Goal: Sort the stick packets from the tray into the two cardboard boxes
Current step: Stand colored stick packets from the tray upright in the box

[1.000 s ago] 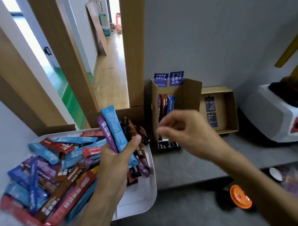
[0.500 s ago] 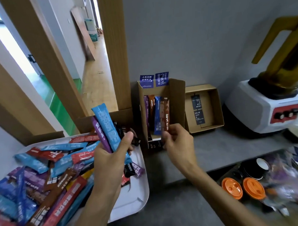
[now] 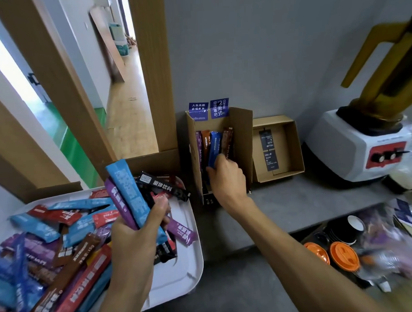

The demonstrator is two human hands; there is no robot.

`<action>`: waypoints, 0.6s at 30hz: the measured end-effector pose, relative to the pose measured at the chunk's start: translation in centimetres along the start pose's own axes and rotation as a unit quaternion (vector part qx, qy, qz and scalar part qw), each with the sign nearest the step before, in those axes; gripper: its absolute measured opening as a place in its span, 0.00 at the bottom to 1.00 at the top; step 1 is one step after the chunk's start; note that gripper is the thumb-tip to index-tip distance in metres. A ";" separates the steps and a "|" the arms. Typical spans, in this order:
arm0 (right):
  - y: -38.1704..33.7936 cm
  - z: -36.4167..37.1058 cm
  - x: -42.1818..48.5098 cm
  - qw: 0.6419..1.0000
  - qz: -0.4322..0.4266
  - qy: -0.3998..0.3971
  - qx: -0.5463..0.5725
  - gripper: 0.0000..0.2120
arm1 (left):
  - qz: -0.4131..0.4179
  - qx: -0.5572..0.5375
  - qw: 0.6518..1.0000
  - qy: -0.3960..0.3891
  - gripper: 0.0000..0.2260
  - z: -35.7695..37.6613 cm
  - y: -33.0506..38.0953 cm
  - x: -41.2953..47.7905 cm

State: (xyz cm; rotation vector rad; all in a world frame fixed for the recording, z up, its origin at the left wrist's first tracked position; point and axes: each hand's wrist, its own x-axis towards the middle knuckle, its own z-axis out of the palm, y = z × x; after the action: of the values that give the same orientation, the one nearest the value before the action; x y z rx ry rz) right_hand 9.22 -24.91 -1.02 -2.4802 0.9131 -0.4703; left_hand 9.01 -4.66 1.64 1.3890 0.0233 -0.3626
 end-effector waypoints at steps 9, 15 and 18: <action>0.5 -0.5 3.6 0.996 -0.013 -0.074 -0.056 0.19 | 0.044 0.006 0.999 0.007 0.31 -0.5 1.1 -1.9; 1.7 0.0 3.0 0.998 -0.003 -0.060 -0.002 0.19 | 0.045 0.011 0.999 0.007 0.28 -0.8 0.6 -1.5; 1.2 -0.4 3.2 1.000 0.013 -0.023 0.017 0.20 | 0.051 -0.001 0.999 0.005 0.27 -0.8 0.6 -1.4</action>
State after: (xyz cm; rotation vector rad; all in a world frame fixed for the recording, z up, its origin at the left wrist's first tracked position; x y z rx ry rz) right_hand 10.76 -28.04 -0.84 -2.4346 0.9117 -0.4154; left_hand 8.01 -3.53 2.35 1.3835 -0.0389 -0.2697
